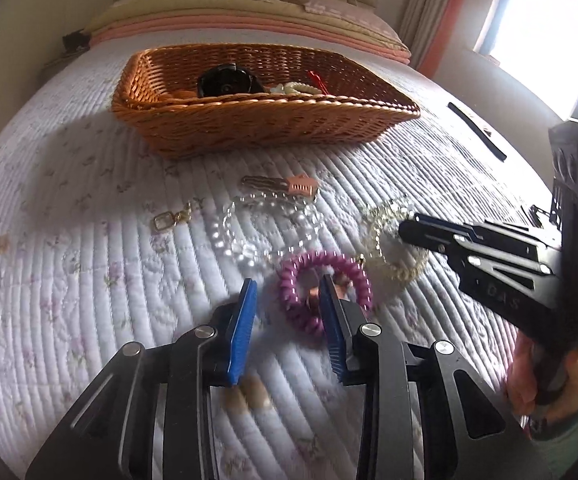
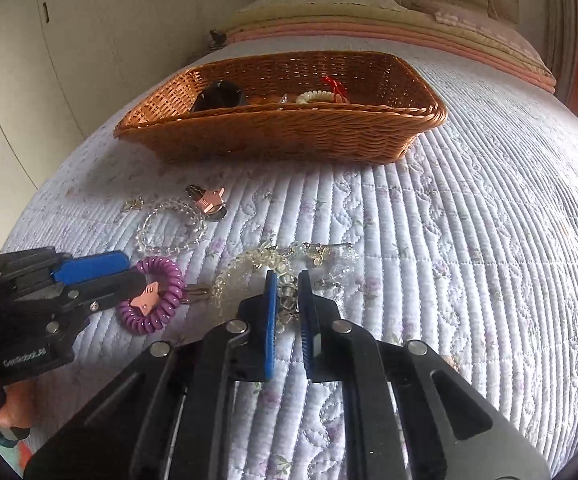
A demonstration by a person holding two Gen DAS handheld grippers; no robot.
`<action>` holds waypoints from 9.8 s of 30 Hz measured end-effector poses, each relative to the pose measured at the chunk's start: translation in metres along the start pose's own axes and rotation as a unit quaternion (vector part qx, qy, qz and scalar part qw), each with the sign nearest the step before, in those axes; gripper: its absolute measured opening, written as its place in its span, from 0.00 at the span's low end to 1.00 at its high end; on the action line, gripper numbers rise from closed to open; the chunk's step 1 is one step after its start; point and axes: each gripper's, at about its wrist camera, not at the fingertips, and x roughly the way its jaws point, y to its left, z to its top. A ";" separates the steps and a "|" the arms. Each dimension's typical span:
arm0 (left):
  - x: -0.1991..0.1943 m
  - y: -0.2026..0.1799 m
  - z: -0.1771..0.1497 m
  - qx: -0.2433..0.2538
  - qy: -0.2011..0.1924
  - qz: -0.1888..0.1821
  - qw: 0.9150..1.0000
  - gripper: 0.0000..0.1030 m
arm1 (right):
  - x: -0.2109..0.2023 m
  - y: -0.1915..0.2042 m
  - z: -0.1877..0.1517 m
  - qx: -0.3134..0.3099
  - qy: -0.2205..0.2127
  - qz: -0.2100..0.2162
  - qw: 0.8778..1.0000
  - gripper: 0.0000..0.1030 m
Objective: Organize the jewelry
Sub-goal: 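Grasp the purple spiral hair tie with the left tool while the right grasps the clear bead bracelet, then lift and carry the hair tie and bead bracelet with both tools into the basket, then open both tools to release the hair tie and bracelet in the basket, then reach the left tool to the clear bead bracelet while the right reaches the silver chain, then grasp the clear bead bracelet with the left tool while the right grasps the silver chain, then carry the bracelet and chain into the basket and open both tools, then reach the left tool to the gold keychain while the right reaches the pink star key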
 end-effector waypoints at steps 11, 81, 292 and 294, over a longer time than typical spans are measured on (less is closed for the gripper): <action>-0.014 0.014 -0.012 -0.020 0.015 -0.009 1.000 0.13 | -0.013 0.002 -0.012 0.003 -0.008 0.010 1.000 0.08; -0.037 0.029 -0.052 -0.055 -0.043 -0.022 0.997 0.09 | -0.051 0.053 -0.079 -0.040 0.028 0.013 0.999 0.11; -0.083 0.053 0.109 -0.013 -0.172 -0.013 0.985 0.38 | -0.030 0.004 0.142 -0.005 -0.098 0.056 0.994 0.32; -0.100 0.050 0.096 -0.013 -0.179 -0.017 0.984 0.38 | -0.046 0.013 0.130 -0.014 -0.105 0.063 0.992 0.32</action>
